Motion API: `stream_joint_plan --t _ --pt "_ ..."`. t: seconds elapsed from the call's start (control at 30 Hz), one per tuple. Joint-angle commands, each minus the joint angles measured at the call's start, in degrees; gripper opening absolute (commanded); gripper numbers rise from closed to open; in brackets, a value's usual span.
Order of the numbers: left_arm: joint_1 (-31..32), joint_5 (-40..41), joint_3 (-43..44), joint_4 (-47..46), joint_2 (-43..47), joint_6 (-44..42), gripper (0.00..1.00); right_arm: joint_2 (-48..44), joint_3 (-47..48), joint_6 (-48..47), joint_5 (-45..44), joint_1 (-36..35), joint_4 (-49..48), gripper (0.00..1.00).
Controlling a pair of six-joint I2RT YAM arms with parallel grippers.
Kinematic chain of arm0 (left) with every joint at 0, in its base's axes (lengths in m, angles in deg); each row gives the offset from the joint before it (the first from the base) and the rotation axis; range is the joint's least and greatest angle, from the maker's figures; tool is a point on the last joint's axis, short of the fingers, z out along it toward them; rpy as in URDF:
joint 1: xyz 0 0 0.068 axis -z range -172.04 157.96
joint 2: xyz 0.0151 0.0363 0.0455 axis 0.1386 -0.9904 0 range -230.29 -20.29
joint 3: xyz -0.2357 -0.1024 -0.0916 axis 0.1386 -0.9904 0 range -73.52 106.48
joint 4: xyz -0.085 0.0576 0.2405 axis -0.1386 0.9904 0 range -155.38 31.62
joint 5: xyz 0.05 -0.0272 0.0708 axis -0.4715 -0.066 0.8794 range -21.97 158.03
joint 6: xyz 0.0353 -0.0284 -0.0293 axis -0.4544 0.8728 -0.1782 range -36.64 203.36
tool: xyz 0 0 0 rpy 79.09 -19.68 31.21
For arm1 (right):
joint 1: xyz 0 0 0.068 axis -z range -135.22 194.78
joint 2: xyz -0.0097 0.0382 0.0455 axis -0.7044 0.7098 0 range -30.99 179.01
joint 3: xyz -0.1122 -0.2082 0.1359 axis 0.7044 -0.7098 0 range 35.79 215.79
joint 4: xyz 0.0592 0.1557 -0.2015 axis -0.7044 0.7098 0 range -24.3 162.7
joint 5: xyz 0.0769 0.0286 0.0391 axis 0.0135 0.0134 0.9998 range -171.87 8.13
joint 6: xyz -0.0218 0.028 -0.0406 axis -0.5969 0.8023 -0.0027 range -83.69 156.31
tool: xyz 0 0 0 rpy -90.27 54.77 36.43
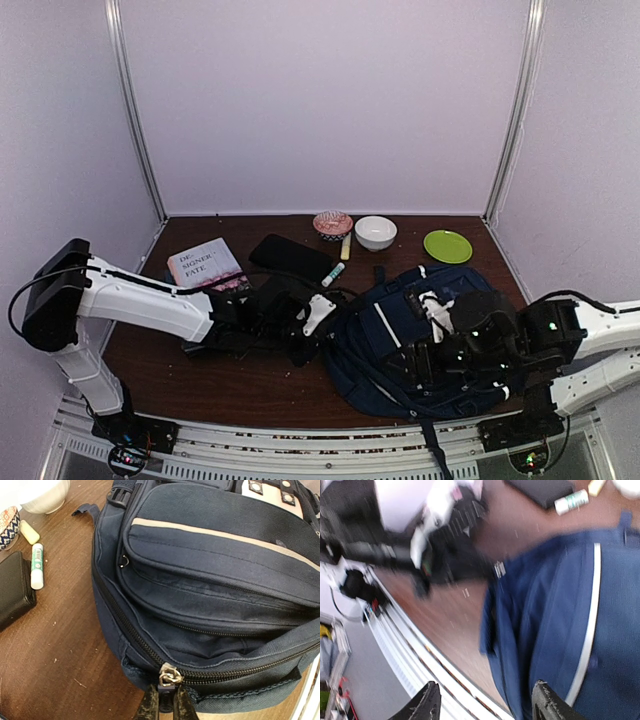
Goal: Pack the student bag
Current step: Unzip the student bag at the center of the board.
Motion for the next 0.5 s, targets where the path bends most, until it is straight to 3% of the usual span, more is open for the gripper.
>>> stream_joint_plan --t 0.0,0.47 --pt "1.2 0.8 -1.5 -3.9 1.7 1.2 0.0 6.9 7.4 -4.0 -6.9 2.3 -5.1 0.62" --pt "3.4 1.6 -4.7 -8.1 3.8 4.1 0.0 27.3 9.3 -2.2 2.3 5.1 -17.8 0.57"
